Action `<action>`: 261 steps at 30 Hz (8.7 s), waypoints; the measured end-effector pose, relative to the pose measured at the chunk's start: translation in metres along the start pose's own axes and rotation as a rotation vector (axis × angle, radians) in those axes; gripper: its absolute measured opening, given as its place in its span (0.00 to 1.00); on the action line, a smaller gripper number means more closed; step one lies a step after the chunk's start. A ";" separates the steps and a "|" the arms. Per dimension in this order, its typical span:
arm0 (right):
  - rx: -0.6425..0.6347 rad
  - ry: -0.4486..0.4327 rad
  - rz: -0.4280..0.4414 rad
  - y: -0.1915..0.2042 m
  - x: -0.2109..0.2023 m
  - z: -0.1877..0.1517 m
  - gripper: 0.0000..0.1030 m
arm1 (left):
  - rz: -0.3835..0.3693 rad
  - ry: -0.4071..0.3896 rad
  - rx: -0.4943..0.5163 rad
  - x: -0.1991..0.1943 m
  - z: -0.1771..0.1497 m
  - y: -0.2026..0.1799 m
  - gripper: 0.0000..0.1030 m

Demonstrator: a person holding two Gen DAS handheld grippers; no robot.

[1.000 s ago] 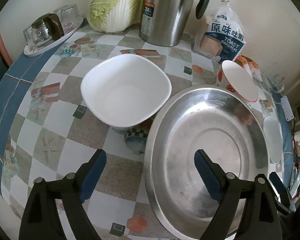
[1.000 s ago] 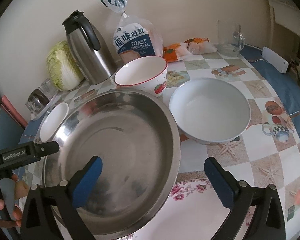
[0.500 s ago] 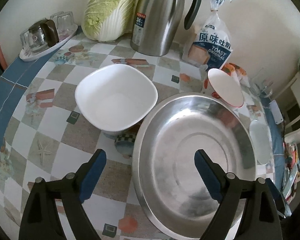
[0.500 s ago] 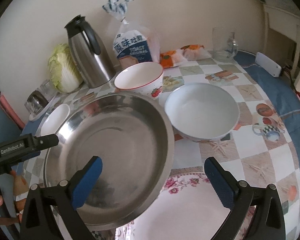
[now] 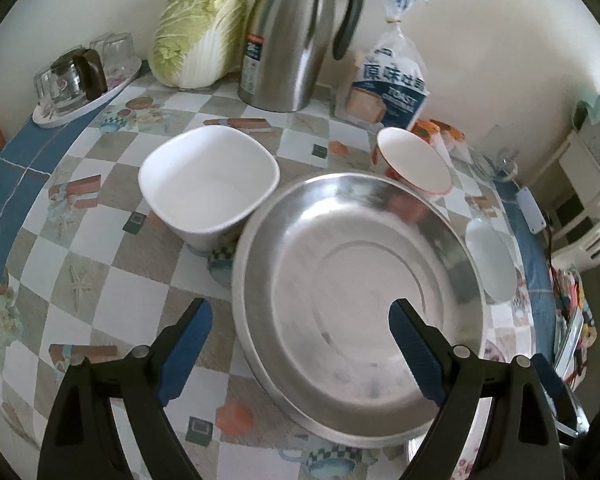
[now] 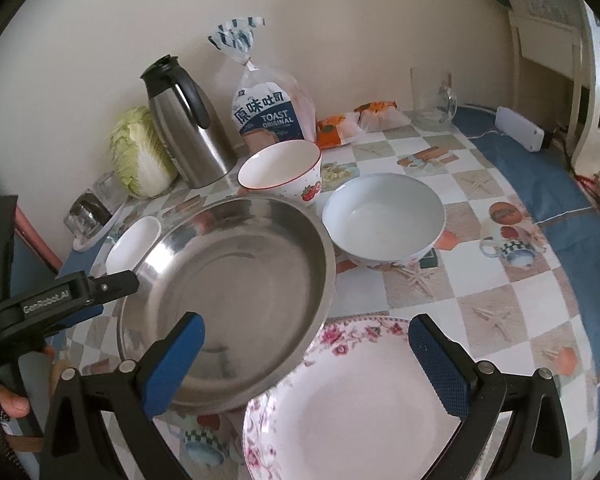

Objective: Organize plates and bowls

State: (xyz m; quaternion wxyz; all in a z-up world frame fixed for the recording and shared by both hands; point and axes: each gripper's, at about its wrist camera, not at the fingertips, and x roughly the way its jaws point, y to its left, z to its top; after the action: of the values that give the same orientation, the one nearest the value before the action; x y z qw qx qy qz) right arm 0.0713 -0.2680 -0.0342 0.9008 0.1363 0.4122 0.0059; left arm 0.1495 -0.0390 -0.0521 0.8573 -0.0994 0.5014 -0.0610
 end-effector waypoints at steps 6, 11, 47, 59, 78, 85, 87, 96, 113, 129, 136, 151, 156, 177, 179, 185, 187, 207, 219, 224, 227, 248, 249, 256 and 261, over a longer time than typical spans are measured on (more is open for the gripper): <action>-0.004 -0.015 0.001 -0.007 -0.020 -0.009 1.00 | -0.049 -0.027 0.032 -0.014 -0.014 -0.015 0.88; 0.015 -0.023 0.003 -0.022 -0.036 -0.016 1.00 | -0.078 -0.031 0.072 -0.023 -0.027 -0.033 0.88; 0.272 0.232 -0.078 -0.118 0.003 -0.043 1.00 | -0.151 0.220 0.161 0.010 -0.099 -0.118 0.88; 0.290 0.284 -0.053 -0.119 0.016 -0.050 1.00 | -0.140 0.299 0.049 0.032 -0.104 -0.101 0.88; 0.342 0.263 -0.008 -0.126 0.015 -0.046 0.59 | -0.101 0.316 -0.022 0.042 -0.103 -0.079 0.88; 0.363 0.277 -0.013 -0.130 0.017 -0.048 0.31 | -0.100 0.318 -0.017 0.047 -0.103 -0.081 0.88; 0.370 0.280 -0.020 -0.133 0.017 -0.048 0.22 | -0.096 0.316 -0.014 0.051 -0.103 -0.087 0.88; 0.327 0.283 -0.066 -0.135 0.009 -0.049 0.20 | -0.093 0.321 0.007 0.056 -0.103 -0.099 0.88; 0.448 0.264 0.063 -0.174 0.000 -0.060 0.21 | -0.100 0.308 0.018 0.058 -0.106 -0.120 0.79; 0.490 0.252 0.147 -0.176 0.007 -0.061 0.17 | -0.149 0.288 0.038 0.063 -0.102 -0.128 0.37; 0.479 0.261 0.132 -0.175 0.008 -0.060 0.12 | -0.158 0.283 0.037 0.065 -0.100 -0.127 0.35; 0.539 0.225 0.086 -0.194 -0.002 -0.063 0.12 | -0.198 0.316 0.111 0.070 -0.105 -0.141 0.18; 0.514 0.224 0.067 -0.190 -0.003 -0.062 0.12 | -0.188 0.306 0.141 0.069 -0.105 -0.144 0.18; 0.439 0.163 0.020 -0.184 -0.025 -0.051 0.13 | -0.234 0.236 0.206 0.052 -0.095 -0.157 0.18; 0.436 0.153 0.017 -0.184 -0.029 -0.050 0.13 | -0.240 0.231 0.211 0.049 -0.095 -0.158 0.18; 0.427 0.118 0.009 -0.183 -0.039 -0.046 0.13 | -0.259 0.203 0.231 0.038 -0.093 -0.164 0.18; 0.416 0.105 0.000 -0.181 -0.043 -0.044 0.13 | -0.259 0.185 0.244 0.033 -0.091 -0.166 0.18; 0.328 -0.008 -0.019 -0.144 -0.076 -0.004 0.13 | -0.345 0.048 0.230 -0.009 -0.063 -0.152 0.18; 0.217 -0.038 0.011 -0.090 -0.072 0.042 0.13 | -0.376 0.001 0.100 -0.014 -0.036 -0.104 0.18; 0.192 -0.020 0.033 -0.067 -0.057 0.051 0.13 | -0.369 -0.008 0.043 -0.012 -0.026 -0.079 0.18; 0.175 -0.008 0.048 -0.054 -0.047 0.053 0.13 | -0.364 -0.019 0.009 -0.012 -0.021 -0.062 0.18; 0.056 0.098 0.109 0.021 0.028 0.067 0.13 | -0.294 -0.041 -0.179 0.003 0.008 0.025 0.18; 0.049 0.102 0.107 0.023 0.031 0.068 0.13 | -0.288 -0.043 -0.181 0.005 0.009 0.026 0.18; 0.028 0.139 0.110 0.027 0.057 0.070 0.13 | -0.256 -0.026 -0.188 0.022 0.013 0.032 0.18; 0.038 0.167 0.116 0.022 0.075 0.066 0.13 | -0.216 -0.008 -0.158 0.035 0.015 0.028 0.18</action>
State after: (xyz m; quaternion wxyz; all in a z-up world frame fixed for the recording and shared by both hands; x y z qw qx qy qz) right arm 0.1725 -0.2537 -0.0433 0.8587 0.1760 0.4774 0.0617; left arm 0.1799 -0.0177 -0.0814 0.8371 -0.2203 0.4878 -0.1127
